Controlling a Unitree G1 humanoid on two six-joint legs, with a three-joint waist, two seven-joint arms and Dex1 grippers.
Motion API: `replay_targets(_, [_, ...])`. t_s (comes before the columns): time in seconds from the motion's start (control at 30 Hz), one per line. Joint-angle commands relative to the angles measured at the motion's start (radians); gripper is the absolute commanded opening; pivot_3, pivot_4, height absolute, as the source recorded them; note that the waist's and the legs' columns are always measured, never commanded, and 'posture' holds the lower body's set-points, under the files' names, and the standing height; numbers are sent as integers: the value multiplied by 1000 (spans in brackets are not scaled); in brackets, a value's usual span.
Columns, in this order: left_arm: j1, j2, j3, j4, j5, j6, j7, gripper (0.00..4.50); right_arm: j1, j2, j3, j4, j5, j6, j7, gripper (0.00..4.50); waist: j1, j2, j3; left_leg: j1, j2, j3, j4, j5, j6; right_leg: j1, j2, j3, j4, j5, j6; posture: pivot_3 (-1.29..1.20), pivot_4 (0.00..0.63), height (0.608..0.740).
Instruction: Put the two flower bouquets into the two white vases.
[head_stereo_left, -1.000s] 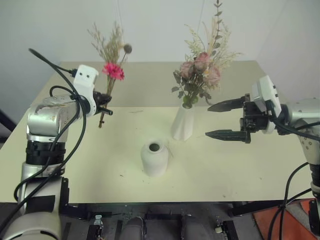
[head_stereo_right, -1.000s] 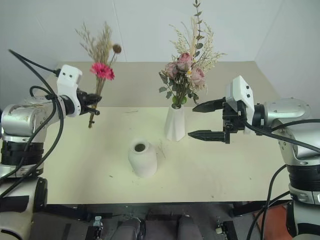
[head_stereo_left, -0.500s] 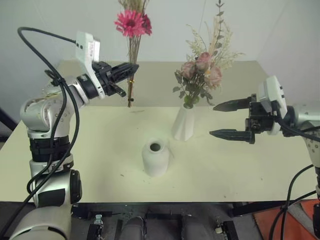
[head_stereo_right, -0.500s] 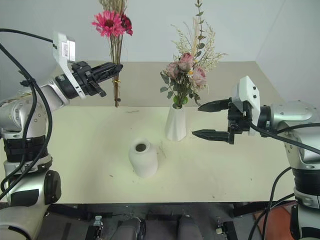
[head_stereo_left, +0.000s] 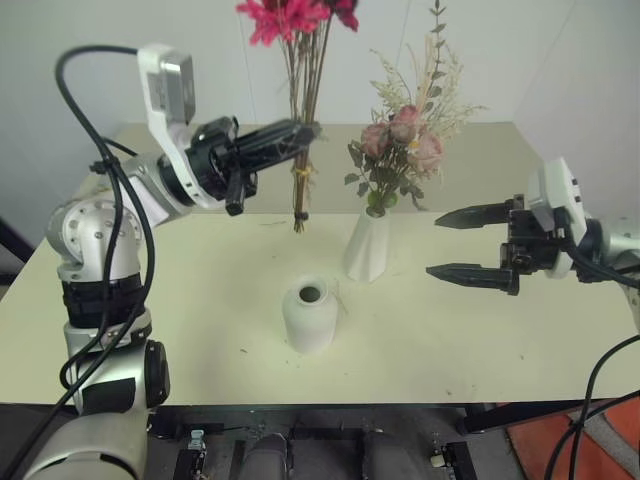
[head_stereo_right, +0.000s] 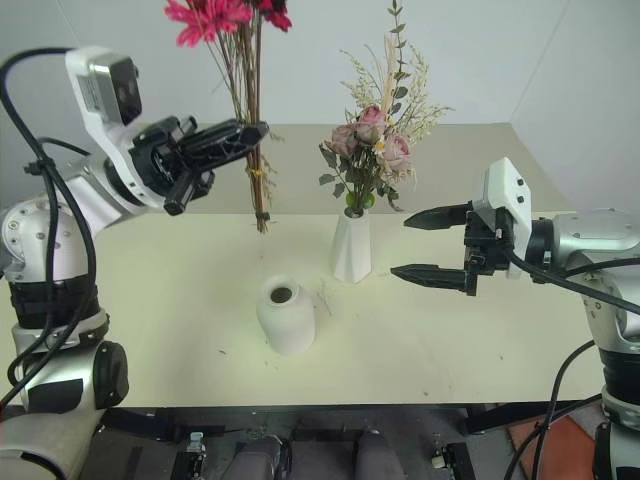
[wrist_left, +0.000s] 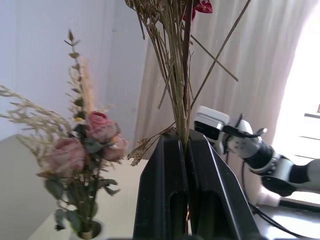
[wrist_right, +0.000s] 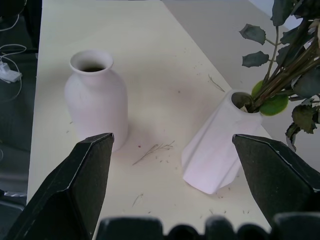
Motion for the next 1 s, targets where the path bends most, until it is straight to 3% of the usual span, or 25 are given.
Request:
replay_targets(0.03, [54,41,-40,-71,9,-20,-63,26,-8,-21,-45,-30,25,13,-9,4500,-2,0,0,0,0,0,0,0,0,0,0,0,0,0,0,0,150,740])
replay_targets(0.27, [158,24,-68,-129,35,-96,-81,26,-10,-22,-44,-37,29,26,-10,4500,3,0,0,0,0,0,0,0,0,0,0,0,-1,0,0,0,150,740])
replay_targets(1.0, [244,-26,-189,-140,156,-208,-46,26,-27,-26,-40,-45,47,39,-32,4500,3,0,0,0,0,0,0,0,0,0,0,0,-1,0,0,0,150,740])
